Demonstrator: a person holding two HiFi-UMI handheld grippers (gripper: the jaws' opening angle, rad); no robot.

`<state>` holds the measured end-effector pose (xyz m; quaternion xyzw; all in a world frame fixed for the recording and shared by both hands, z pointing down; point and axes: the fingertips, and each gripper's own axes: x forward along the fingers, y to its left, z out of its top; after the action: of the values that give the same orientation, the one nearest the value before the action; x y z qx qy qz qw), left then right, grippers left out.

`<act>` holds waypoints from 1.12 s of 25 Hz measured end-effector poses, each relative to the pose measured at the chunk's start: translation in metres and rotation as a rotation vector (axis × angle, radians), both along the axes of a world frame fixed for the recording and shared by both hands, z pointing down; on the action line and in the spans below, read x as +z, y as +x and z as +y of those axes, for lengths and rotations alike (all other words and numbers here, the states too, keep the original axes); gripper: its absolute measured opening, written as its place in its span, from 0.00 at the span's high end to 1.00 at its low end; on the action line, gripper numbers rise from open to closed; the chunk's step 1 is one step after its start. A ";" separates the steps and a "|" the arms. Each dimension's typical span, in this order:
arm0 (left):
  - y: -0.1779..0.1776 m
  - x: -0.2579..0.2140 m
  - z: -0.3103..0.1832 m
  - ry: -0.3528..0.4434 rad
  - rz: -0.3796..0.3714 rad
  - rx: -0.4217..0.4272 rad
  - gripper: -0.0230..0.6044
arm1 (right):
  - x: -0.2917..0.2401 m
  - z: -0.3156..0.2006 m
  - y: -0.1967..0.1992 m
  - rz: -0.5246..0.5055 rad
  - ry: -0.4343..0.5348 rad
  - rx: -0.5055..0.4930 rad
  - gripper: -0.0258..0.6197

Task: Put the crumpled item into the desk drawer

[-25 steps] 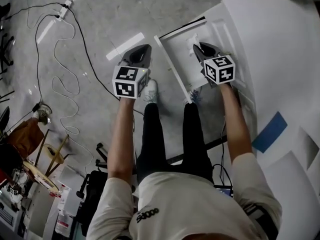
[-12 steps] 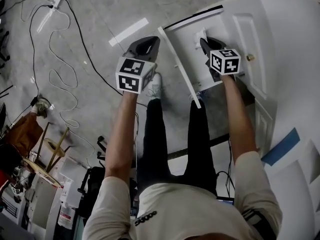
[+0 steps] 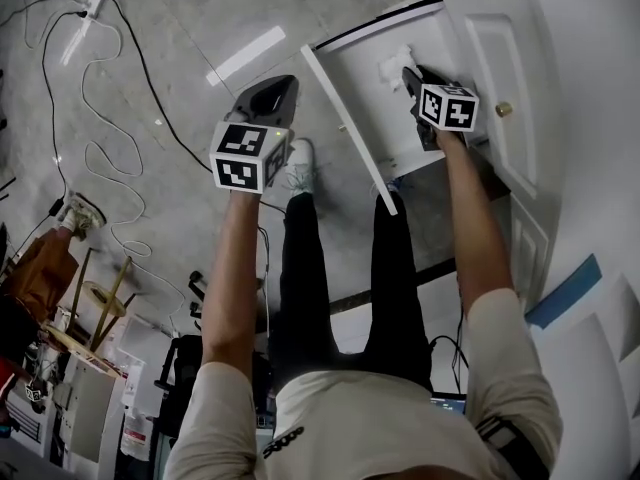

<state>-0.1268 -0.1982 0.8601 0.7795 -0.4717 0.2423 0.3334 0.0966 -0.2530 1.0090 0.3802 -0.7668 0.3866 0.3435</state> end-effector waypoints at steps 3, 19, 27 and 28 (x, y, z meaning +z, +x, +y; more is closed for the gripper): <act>-0.001 -0.002 -0.001 -0.007 0.020 -0.027 0.95 | 0.004 0.004 0.013 0.032 -0.010 0.011 0.70; 0.010 -0.065 -0.003 0.041 -0.033 0.012 0.94 | -0.057 0.035 0.033 0.064 0.010 0.059 0.69; 0.019 -0.138 -0.008 0.106 -0.048 0.026 0.94 | -0.152 0.031 0.025 0.090 0.116 -0.030 0.95; 0.020 -0.148 -0.006 0.114 -0.048 0.028 0.95 | -0.168 0.032 0.021 0.082 0.136 -0.045 0.95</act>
<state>-0.1070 -0.2046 0.7123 0.7979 -0.4814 0.2382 0.2736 0.1175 -0.2214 0.8413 0.4011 -0.7848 0.3099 0.3566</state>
